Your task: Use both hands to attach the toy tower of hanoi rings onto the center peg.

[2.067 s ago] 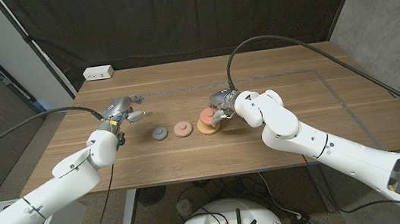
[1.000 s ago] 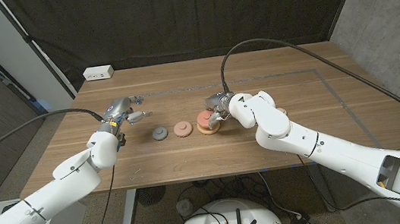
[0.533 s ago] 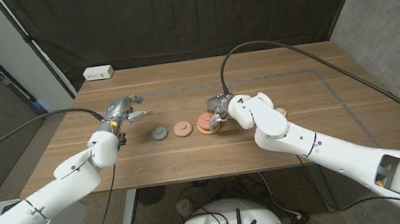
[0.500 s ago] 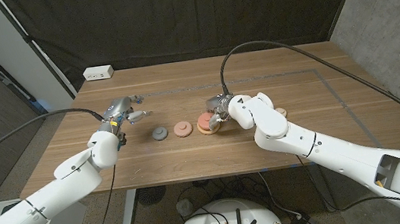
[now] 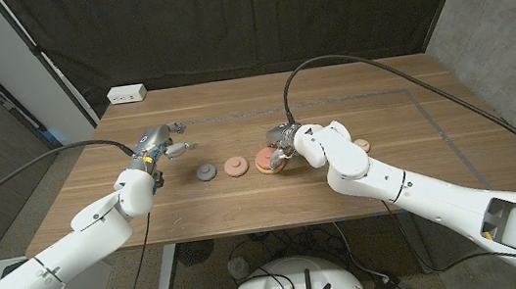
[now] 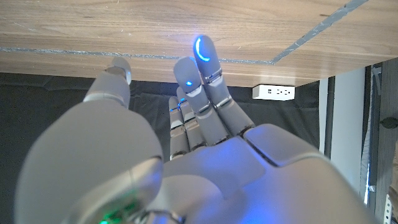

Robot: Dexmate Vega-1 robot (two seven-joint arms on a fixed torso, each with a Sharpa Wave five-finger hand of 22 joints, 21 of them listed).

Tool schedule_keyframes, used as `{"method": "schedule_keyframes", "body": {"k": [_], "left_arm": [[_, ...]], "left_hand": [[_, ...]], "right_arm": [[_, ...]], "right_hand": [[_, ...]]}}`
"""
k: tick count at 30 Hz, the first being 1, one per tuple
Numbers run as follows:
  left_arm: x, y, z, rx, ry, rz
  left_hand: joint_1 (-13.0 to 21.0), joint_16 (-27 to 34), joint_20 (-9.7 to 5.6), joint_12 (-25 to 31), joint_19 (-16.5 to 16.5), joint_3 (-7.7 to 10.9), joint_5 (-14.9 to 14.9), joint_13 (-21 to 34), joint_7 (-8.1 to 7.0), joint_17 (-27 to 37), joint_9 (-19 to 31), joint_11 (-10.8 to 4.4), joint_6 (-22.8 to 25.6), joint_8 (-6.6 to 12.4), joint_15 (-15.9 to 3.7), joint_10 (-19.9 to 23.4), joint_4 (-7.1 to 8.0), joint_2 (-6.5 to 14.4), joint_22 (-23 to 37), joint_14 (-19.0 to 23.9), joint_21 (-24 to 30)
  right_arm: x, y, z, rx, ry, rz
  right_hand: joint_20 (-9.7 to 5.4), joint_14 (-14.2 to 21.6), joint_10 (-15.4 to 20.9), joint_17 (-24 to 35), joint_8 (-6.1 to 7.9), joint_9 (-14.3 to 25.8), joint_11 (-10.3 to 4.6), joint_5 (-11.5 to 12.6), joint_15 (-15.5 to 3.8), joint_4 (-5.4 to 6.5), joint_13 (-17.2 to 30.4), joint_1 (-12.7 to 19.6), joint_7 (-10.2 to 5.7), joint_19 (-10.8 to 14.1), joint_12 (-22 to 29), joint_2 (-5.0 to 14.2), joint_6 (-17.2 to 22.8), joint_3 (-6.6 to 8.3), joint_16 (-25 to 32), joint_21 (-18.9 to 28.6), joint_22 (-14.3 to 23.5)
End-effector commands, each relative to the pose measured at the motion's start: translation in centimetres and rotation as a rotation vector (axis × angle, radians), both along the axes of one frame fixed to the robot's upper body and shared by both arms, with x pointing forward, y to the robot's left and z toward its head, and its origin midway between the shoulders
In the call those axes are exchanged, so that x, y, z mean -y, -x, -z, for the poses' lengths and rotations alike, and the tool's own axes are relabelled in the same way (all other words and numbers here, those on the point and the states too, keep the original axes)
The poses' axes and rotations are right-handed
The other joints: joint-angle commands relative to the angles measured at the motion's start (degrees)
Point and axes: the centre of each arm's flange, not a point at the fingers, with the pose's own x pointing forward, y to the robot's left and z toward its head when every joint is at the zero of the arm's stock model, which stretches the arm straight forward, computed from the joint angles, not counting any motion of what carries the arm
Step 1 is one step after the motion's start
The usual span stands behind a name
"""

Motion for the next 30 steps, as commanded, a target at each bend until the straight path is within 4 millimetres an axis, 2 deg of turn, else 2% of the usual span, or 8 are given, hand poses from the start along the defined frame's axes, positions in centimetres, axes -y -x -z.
{"method": "schedule_keyframes", "body": {"k": [1,8,11,20,22,25,30], "left_arm": [[0.18,0.05,0.02,0.000,-0.001,0.004],[0.23,0.10,0.10,0.001,0.000,0.004],[0.27,0.12,0.09,0.002,-0.001,0.004],[0.39,0.27,0.01,0.008,-0.001,0.005],[0.40,0.33,0.00,0.010,0.000,0.004],[0.37,0.42,0.00,0.013,0.002,0.003],[0.33,0.53,0.02,0.017,0.005,0.002]], "left_hand": [[0.3,0.3,-5.93,-0.4,-0.3,0.41,0.0,0.2,0.06,0.2,0.3,0.38,0.1,0.06,-2.13,0.4,-0.13,0.5,-0.1,0.0,0.4],[0.3,0.3,-5.92,-0.4,-0.4,0.50,0.0,0.2,0.12,0.2,0.3,0.32,0.1,0.06,-2.13,0.5,-0.13,0.5,-0.4,0.0,0.6],[0.3,0.3,-5.92,-0.4,-0.4,0.53,0.0,0.2,0.14,0.2,0.3,0.34,0.1,0.07,-2.13,0.5,-0.13,0.5,-0.3,0.0,0.8],[0.3,0.2,-5.92,-0.4,-0.4,0.62,0.0,0.1,0.03,0.1,0.3,0.13,0.5,0.19,-2.13,0.7,-0.13,0.5,-0.6,-0.1,1.2],[0.3,0.1,-5.92,-0.4,-0.5,0.66,0.0,0.2,-0.08,0.0,0.3,0.14,0.5,0.16,-2.13,0.8,-0.13,0.5,-0.8,-0.2,1.3],[0.3,0.5,-5.92,-0.4,-0.6,0.68,0.0,0.2,0.04,0.3,0.4,0.25,0.4,0.12,-2.13,0.7,-0.13,0.5,-0.9,0.2,1.4],[0.3,0.3,-5.92,-0.3,-0.6,0.72,0.0,0.2,-0.17,0.0,0.4,-0.01,0.7,0.23,-2.13,1.0,-0.12,0.5,-1.0,0.0,1.6]], "right_arm": [[-0.11,-0.22,0.14,-0.005,0.008,0.005],[-0.04,-0.12,0.14,-0.012,0.017,0.010],[0.06,-0.05,0.04,-0.011,0.018,0.013],[0.18,0.13,-0.12,-0.010,0.041,0.034],[0.19,0.17,-0.14,-0.007,0.048,0.039],[0.19,0.21,-0.18,-0.008,0.057,0.044],[0.17,0.24,-0.16,-0.011,0.072,0.049]], "right_hand": [[-2.63,0.6,9.3,0.2,-0.07,0.3,-9.03,0.3,0.14,4.06,0.3,-2.2,-7.97,0.2,0.0,2.57,8.4,4.69,0.5,0.1,0.0],[-2.60,0.3,7.5,0.2,-0.89,0.3,-8.73,0.3,0.17,4.07,0.5,-2.9,-7.73,0.0,-1.0,1.78,6.8,4.84,0.4,0.2,-0.1],[-2.60,-0.2,6.0,0.2,-1.65,0.4,-7.90,0.1,0.19,4.09,0.5,-3.8,-7.59,-0.4,-1.8,0.52,5.3,4.68,0.3,0.1,-0.4],[-2.61,-3.0,-0.3,0.0,-3.97,0.5,-5.47,-0.9,0.23,4.20,0.1,-6.6,-5.48,-1.9,-4.2,-3.39,-0.7,4.21,-0.8,-0.3,-1.0],[-2.61,-3.6,-1.4,-0.2,-4.26,0.5,-4.72,-1.1,0.22,4.19,-0.1,-6.9,-5.15,-2.3,-4.4,-3.93,-1.8,4.20,-1.1,-0.5,-1.1],[-2.63,-5.0,-3.0,-0.6,-4.59,0.5,-4.40,-1.5,0.20,4.16,-0.3,-7.2,-4.88,-2.9,-4.5,-4.52,-3.4,4.28,-2.0,-0.6,-1.2],[-2.61,-5.6,-5.3,-0.4,-4.85,0.5,-3.08,-2.1,0.21,4.21,-0.8,-7.5,-4.39,-3.5,-4.8,-5.03,-5.1,4.39,-2.2,-0.8,-1.3]]}}
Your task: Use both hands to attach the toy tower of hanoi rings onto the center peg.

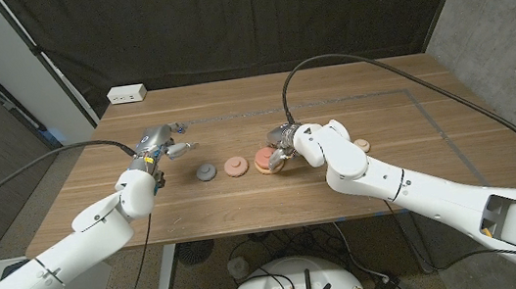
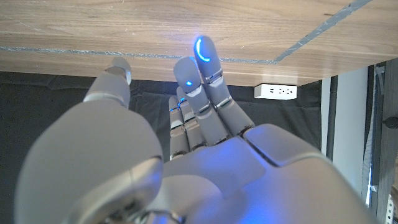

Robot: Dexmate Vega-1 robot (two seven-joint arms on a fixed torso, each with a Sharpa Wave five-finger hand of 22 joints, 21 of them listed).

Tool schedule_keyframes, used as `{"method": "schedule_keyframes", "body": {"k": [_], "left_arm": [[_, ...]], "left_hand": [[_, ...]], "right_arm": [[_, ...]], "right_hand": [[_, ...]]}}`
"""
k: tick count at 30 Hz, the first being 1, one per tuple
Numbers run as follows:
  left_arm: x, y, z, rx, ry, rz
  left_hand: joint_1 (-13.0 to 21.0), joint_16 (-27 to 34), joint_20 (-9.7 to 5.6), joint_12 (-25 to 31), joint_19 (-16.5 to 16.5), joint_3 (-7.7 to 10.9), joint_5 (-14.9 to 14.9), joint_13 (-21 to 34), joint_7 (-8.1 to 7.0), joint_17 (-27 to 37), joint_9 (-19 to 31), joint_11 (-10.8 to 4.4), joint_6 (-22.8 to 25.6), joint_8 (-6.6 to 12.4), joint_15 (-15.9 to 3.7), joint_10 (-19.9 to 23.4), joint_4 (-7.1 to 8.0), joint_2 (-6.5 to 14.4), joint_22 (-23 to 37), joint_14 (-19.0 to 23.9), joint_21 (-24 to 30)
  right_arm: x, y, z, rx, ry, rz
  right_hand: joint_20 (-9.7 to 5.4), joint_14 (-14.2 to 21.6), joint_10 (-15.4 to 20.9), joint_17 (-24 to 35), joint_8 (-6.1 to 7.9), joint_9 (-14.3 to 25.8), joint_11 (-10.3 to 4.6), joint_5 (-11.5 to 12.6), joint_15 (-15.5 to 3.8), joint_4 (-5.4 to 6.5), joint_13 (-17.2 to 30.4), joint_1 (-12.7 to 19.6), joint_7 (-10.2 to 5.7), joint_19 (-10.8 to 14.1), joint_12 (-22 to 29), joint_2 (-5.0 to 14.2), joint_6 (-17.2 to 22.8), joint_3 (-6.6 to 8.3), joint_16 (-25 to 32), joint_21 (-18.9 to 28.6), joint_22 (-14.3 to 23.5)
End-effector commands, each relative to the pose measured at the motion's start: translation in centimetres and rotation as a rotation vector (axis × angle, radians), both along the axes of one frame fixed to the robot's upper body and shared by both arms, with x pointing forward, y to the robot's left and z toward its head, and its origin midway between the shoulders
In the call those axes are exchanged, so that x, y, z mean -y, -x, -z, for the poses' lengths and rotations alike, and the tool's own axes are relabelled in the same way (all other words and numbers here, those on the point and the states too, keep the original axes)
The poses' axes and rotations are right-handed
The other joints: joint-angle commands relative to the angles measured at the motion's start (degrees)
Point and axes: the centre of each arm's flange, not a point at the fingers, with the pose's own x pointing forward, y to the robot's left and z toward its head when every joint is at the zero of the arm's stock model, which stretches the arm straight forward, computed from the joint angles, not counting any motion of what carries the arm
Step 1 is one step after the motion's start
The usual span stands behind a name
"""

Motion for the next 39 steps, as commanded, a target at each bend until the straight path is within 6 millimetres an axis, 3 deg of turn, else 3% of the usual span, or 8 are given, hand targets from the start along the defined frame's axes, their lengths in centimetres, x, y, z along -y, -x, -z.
{"method": "schedule_keyframes", "body": {"k": [1,14,23,39], "left_arm": [[-0.1,0.3,-0.1,0.010,0.006,-0.006],[0.0,0.1,0.0,0.011,0.008,-0.002],[0.0,0.1,-0.1,0.016,0.009,-0.003],[0.2,0.1,-0.1,0.016,0.014,-0.006]], "left_hand": [[0.3,0.2,-5.90,0.0,-0.2,0.42,0.0,0.2,-0.16,0.1,0.1,-0.16,0.7,0.21,-2.13,0.6,0.19,0.5,0.0,0.0,0.3],[0.4,0.3,-5.92,0.0,-0.2,0.49,0.0,0.2,-0.13,0.1,0.1,0.01,0.8,0.22,-2.13,0.7,0.16,0.5,-0.2,0.1,0.6],[0.4,0.4,-5.92,0.0,-0.2,0.57,0.0,0.2,-0.09,0.2,0.1,-0.04,0.9,0.23,-2.13,0.8,0.15,0.5,-0.3,0.2,0.8],[0.5,0.4,-5.91,-0.1,-0.5,0.72,0.1,0.3,-0.22,0.2,0.1,-0.32,0.8,0.12,-2.12,0.4,0.14,0.5,-0.5,0.2,1.2]], "right_arm": [[0.0,0.2,-0.1,-0.002,0.034,0.018],[0.0,0.4,-0.2,-0.002,0.044,0.023],[0.2,0.7,-0.5,0.004,0.034,0.024],[1.8,1.3,-1.5,0.035,-0.053,-0.004]], "right_hand": [[-3.62,-0.4,-2.1,0.3,-0.16,0.1,1.23,-0.5,-2.26,0.23,-0.4,-0.1,0.65,-0.8,-0.3,-1.27,-1.8,0.18,-0.2,-0.3,0.1],[-3.57,-2.6,-5.9,-0.3,-0.49,-0.1,3.01,-2.0,-2.27,0.23,-1.7,-0.5,2.22,-2.4,-0.2,-2.35,-5.9,0.39,-1.8,-0.7,-0.2],[-3.57,-3.5,-6.7,-0.5,-0.30,-0.2,3.32,-2.7,-2.27,0.34,-2.2,-0.8,2.55,-2.9,0.1,-2.73,-7.0,0.38,-2.6,-0.8,-0.2],[-3.56,-3.5,-4.3,-0.4,1.14,-0.2,1.97,-3.8,-2.30,0.65,-3.1,-1.0,2.42,-3.3,1.3,-1.91,-4.8,0.88,-3.1,-0.5,-0.2]]}}
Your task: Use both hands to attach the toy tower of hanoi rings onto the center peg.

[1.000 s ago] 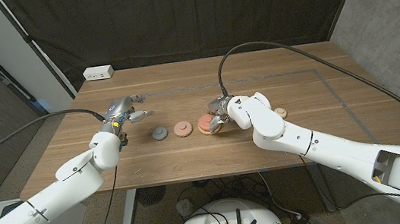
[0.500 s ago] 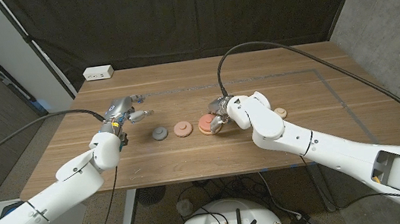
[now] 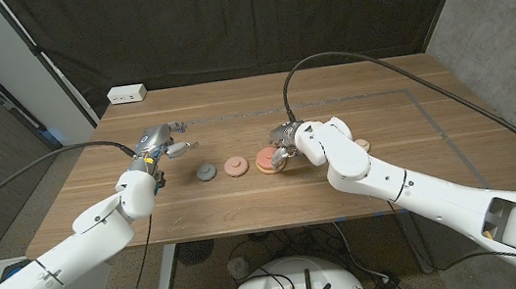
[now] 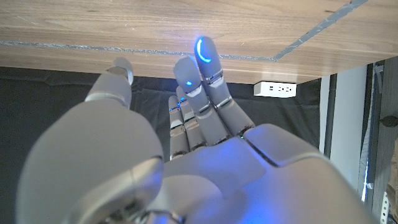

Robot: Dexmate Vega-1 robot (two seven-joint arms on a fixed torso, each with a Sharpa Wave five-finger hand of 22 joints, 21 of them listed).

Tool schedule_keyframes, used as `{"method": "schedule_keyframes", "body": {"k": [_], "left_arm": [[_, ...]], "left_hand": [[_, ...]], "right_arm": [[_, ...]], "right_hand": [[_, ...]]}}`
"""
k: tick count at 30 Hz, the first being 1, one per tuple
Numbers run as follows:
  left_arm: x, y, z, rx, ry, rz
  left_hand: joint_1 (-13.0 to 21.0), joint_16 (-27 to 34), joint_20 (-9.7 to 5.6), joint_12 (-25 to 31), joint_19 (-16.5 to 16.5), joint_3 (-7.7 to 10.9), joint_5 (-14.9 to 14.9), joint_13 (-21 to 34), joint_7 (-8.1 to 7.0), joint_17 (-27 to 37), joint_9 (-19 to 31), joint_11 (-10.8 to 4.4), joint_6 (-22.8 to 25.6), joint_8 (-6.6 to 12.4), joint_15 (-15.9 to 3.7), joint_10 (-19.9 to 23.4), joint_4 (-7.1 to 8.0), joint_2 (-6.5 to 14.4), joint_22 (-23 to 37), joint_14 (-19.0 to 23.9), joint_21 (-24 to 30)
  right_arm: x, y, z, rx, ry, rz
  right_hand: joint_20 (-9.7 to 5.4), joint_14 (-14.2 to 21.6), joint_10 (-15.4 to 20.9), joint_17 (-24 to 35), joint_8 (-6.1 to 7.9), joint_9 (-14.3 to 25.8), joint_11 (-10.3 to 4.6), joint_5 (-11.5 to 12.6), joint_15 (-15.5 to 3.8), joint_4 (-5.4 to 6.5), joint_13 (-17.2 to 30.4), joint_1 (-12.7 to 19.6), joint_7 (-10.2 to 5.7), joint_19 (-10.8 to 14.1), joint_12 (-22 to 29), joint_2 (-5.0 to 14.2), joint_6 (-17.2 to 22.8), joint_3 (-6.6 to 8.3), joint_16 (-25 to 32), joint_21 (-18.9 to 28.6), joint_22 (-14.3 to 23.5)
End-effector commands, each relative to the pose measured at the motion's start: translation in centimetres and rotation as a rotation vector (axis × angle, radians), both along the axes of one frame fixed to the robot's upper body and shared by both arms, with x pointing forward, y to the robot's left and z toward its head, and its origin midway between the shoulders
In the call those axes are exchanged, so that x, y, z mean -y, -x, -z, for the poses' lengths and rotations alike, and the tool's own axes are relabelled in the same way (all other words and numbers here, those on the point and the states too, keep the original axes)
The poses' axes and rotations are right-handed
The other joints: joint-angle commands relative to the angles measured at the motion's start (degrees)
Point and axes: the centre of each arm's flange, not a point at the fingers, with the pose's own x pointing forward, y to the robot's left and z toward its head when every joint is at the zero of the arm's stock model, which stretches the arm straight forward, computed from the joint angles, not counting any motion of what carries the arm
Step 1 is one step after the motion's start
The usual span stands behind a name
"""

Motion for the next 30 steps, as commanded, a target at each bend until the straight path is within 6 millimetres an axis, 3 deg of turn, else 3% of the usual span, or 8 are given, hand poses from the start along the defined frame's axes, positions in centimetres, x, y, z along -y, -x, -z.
{"method": "schedule_keyframes", "body": {"k": [1,12,22,30], "left_arm": [[0.1,0.0,0.0,-0.001,0.005,-0.003],[1.1,0.6,0.1,-0.002,0.015,-0.004],[1.4,1.1,0.2,0.001,0.023,-0.016],[1.4,1.3,0.2,0.001,0.021,-0.021]], "left_hand": [[0.2,0.6,-5.92,-0.1,-0.5,0.51,0.1,0.4,-0.29,0.4,0.1,-0.27,0.2,0.11,-2.12,0.1,-0.11,0.1,-0.1,0.4,0.5],[0.2,0.5,-5.92,-0.1,-0.7,0.71,0.2,0.7,-0.03,0.4,0.1,0.20,-0.3,-0.08,-2.12,-0.3,-0.13,0.0,-0.3,0.2,1.3],[0.3,0.4,-5.92,-0.1,-1.2,0.84,0.3,1.0,-0.36,0.2,0.1,-0.26,-0.4,-0.03,-2.13,-0.4,-0.14,-0.2,-0.7,-0.1,1.8],[0.3,0.3,-5.91,-0.1,-1.3,0.89,0.3,1.1,-0.42,0.0,0.1,-0.16,-0.5,-0.04,-2.13,-0.4,-0.13,-0.2,-0.9,-0.1,2.0]], "right_arm": [[1.4,0.8,-0.9,0.023,-0.058,-0.017],[2.6,1.9,-1.8,0.071,-0.112,-0.030],[3.8,1.9,-1.9,0.103,-0.154,-0.037],[5.1,2.3,-1.7,0.129,-0.185,-0.028]], "right_hand": [[-4.69,-0.2,1.3,0.4,0.86,0.0,-0.62,-0.4,-3.73,0.19,-0.1,-0.4,-0.40,-0.2,0.6,0.40,1.7,0.44,0.0,0.2,0.2],[-4.72,0.1,3.2,0.5,1.68,0.0,-1.60,-0.9,-3.75,0.06,-0.4,0.2,-1.08,-0.2,1.2,1.78,3.9,1.41,-0.1,0.4,0.1],[-4.73,0.6,4.1,0.9,2.15,0.1,-1.92,-0.9,-3.75,-0.13,-0.4,0.9,-1.66,0.0,1.5,2.66,5.3,2.12,0.4,0.7,0.1],[-4.73,0.8,5.1,0.7,2.37,0.2,-2.69,-0.5,-3.79,-1.01,-0.3,3.1,-2.41,0.1,1.7,3.56,6.2,3.41,0.7,0.9,0.0]]}}
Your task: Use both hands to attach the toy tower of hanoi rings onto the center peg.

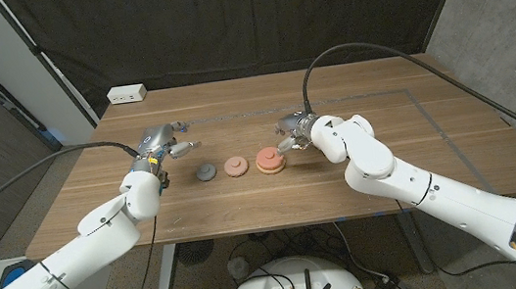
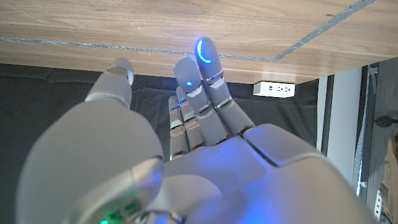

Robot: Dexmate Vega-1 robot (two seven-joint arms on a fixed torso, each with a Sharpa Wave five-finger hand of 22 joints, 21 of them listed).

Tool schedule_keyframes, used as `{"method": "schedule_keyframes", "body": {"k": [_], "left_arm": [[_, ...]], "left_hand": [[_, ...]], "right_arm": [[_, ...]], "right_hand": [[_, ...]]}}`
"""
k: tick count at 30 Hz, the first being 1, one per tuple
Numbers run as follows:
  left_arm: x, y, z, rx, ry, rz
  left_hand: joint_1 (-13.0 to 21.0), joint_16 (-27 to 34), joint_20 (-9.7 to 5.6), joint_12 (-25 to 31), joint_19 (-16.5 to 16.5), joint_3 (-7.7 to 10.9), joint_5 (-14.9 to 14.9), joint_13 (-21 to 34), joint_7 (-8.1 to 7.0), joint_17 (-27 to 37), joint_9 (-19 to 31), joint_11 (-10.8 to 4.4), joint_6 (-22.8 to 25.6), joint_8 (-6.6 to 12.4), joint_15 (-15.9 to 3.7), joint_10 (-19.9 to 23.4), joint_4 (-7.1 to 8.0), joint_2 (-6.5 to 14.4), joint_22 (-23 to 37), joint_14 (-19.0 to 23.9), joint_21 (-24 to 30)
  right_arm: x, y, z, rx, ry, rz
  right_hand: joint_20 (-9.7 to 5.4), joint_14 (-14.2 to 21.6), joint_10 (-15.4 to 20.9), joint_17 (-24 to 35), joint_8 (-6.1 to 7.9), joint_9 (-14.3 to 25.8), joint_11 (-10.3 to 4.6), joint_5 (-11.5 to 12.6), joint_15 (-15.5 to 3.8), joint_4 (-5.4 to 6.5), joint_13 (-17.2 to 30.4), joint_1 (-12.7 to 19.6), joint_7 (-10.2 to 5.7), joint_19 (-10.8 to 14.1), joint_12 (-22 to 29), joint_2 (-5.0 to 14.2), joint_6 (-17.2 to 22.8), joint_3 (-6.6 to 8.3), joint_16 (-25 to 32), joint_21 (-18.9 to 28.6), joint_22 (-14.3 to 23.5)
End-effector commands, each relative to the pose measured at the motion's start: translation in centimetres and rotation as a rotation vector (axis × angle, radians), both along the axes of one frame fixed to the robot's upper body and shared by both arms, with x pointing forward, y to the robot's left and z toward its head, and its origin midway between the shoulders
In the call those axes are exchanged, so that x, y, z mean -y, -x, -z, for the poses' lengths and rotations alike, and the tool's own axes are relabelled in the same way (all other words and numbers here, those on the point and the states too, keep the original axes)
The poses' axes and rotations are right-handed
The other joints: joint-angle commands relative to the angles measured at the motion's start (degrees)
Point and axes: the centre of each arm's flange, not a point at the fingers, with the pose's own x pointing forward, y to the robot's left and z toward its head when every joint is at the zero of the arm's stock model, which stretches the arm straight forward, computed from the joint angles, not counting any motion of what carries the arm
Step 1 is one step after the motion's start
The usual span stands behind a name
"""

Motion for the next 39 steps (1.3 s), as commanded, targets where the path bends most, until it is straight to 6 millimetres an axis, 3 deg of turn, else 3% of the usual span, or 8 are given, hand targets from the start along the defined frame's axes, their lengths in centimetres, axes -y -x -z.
{"method": "schedule_keyframes", "body": {"k": [1,23,34,39], "left_arm": [[0.2,0.3,0.1,0.000,0.000,-0.010],[1.1,0.5,-0.4,0.021,0.004,-0.010],[1.2,1.3,-0.4,0.021,0.000,-0.027],[1.2,1.4,-0.5,0.016,-0.009,-0.026]], "left_hand": [[0.3,0.0,-6.21,-0.1,-0.4,0.42,0.3,0.2,-0.15,0.0,0.1,0.17,-0.3,-0.06,-2.13,-0.2,-0.13,-0.2,0.1,-0.2,0.5],[0.7,-0.3,-6.22,-0.2,-1.1,0.75,0.4,0.4,-0.08,-0.4,0.2,0.06,-0.6,-0.06,-2.13,-0.4,-0.18,0.1,-0.1,-0.7,1.1],[0.9,0.5,-6.21,-0.4,-1.2,0.85,0.5,0.5,0.06,0.3,0.2,0.53,-1.0,-0.15,-2.13,-1.0,-0.19,0.0,-0.1,-0.2,1.5],[0.9,0.1,-6.20,-0.4,-1.4,0.90,0.6,0.6,-0.01,0.0,0.2,0.50,-1.3,-0.20,-2.13,-1.2,-0.17,0.0,-0.4,-0.7,1.7]], "right_arm": [[2.0,0.5,0.0,0.033,-0.052,0.007],[5.3,0.8,0.0,0.072,-0.129,0.039],[7.4,0.8,0.6,0.103,-0.167,0.052],[8.3,0.9,1.1,0.114,-0.183,0.062]], "right_hand": [[-4.73,0.4,1.1,0.1,0.69,0.2,-0.34,0.1,-3.80,-0.32,0.1,1.5,-0.20,0.2,0.6,0.17,1.0,0.72,0.4,0.5,0.0],[-4.80,2.5,3.8,0.6,1.39,0.3,-1.49,0.4,-3.83,-0.22,0.7,3.3,-0.92,1.7,1.5,0.94,3.6,1.74,2.0,1.8,0.2],[-4.78,4.0,5.8,0.7,2.20,0.3,-2.79,0.5,-3.81,-0.05,1.2,3.7,-2.04,2.5,2.0,1.09,6.2,2.12,3.1,2.3,0.1],[-4.77,4.3,5.2,0.7,2.31,0.4,-2.44,0.5,-3.80,0.01,1.3,3.6,-2.31,2.7,1.7,0.86,6.6,2.08,3.4,2.5,0.2]]}}
